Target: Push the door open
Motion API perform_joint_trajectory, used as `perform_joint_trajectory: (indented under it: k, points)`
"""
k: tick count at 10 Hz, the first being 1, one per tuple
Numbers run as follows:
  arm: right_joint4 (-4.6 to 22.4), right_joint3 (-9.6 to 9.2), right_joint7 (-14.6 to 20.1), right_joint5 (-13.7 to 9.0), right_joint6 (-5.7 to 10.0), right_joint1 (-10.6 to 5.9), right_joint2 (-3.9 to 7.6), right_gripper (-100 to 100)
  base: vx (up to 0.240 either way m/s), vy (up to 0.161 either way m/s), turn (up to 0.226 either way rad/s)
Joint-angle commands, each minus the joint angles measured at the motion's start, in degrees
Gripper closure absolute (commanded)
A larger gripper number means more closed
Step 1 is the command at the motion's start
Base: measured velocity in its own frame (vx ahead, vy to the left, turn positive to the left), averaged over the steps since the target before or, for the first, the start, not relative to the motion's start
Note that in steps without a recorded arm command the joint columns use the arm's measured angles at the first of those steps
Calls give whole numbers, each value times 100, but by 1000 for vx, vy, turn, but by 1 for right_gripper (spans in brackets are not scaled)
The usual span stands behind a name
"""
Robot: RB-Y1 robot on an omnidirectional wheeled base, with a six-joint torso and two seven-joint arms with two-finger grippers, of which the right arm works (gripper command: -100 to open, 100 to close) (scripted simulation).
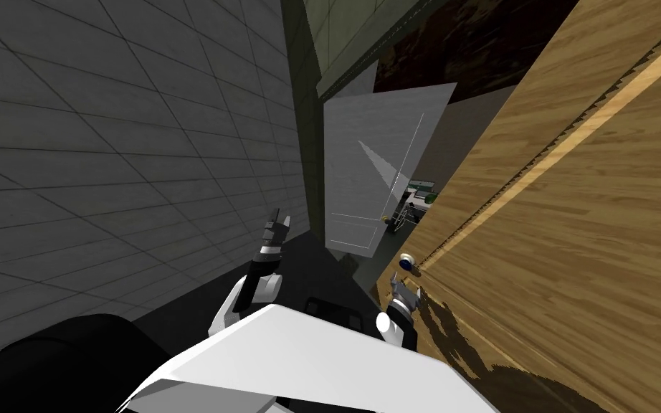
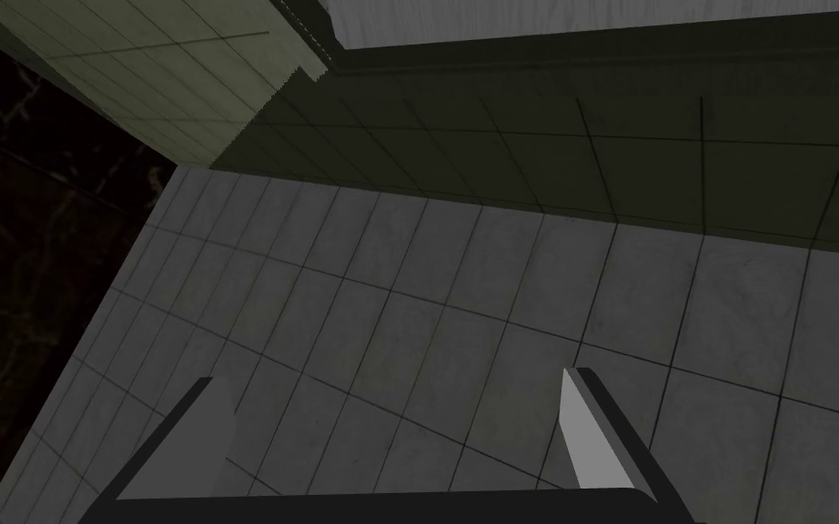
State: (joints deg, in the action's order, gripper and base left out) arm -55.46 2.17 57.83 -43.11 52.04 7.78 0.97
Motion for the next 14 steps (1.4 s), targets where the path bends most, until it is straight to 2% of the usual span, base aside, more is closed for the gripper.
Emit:
perform_joint_trajectory:
  k: [1, 3, 6, 7, 8, 13, 14]
  points:
    - [17, 25, 33, -18, -16, -9, 78, -100, 193, -111, 24]
    - [48, 50, 60, -35, -21, -27, 65, -100, 172, -133, 16]
    - [87, 83, 94, -57, -28, -50, -98, -100, 173, -120, 21]
    - [86, 77, 94, -53, -24, -46, -46, -100, 69, -50, 11]
    - [86, 77, 94, -53, -24, -46, -46, 100, -7, 8, 7]
    - [86, 77, 94, -53, -24, -46, -46, 100, -12, 10, 0]
    - [119, 185, 48, -133, -6, -60, 12, 100, 97, -27, 35]
